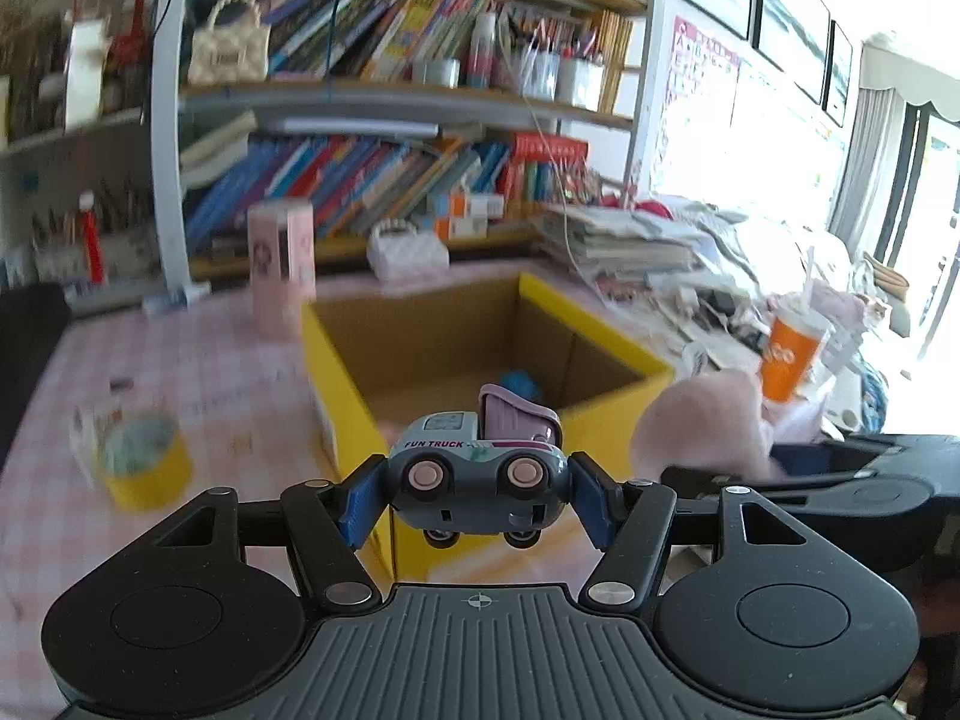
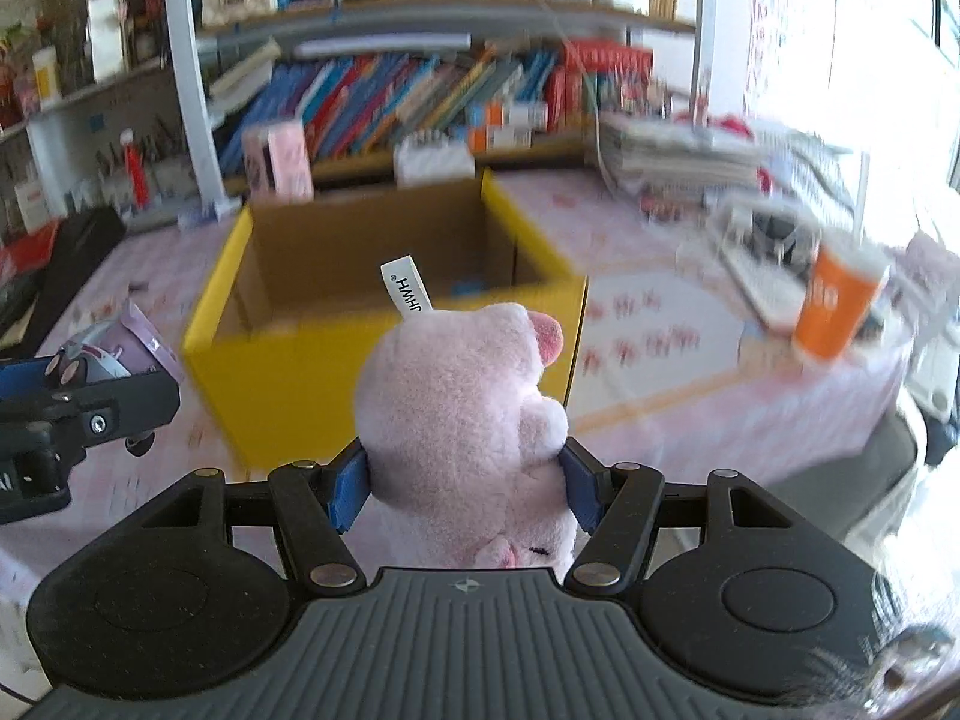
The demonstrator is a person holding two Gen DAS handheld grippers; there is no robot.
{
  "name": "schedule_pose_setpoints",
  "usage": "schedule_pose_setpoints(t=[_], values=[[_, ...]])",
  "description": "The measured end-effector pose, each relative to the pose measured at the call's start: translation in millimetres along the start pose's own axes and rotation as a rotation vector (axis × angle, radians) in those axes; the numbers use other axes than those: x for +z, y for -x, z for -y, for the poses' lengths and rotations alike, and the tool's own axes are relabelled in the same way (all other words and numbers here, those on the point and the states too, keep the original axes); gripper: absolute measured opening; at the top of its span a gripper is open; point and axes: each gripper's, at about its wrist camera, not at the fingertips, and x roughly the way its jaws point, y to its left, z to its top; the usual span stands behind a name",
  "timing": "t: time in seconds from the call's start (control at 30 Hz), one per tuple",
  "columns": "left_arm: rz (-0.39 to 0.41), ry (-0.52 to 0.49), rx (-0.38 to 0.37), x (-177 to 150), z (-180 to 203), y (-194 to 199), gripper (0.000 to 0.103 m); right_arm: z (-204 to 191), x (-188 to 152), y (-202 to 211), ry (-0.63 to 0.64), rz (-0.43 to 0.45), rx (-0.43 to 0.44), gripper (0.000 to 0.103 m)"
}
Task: Organize objects
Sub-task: 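Carry the grey truck and pink pig with both tools over the yellow box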
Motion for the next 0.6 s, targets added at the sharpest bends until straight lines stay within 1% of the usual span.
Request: schedule_pose_setpoints(t=[0.17,0.3,0.4,0.6], values=[[0.042,-0.012,0.046,24,8,-25,0.064,20,42,-13,0.02,0.087,0.008,0.062],[0.044,-0.011,0.082,35,15,-46,0.064,32,73,-29,0.041,0.135,0.026,0.062],[0.024,-0.014,0.109,36,20,-64,0.064,37,89,-46,0.065,0.143,0.051,0.062],[-0.031,-0.038,0.17,35,26,-96,0.064,33,105,-79,0.131,0.126,0.115,0.062]])
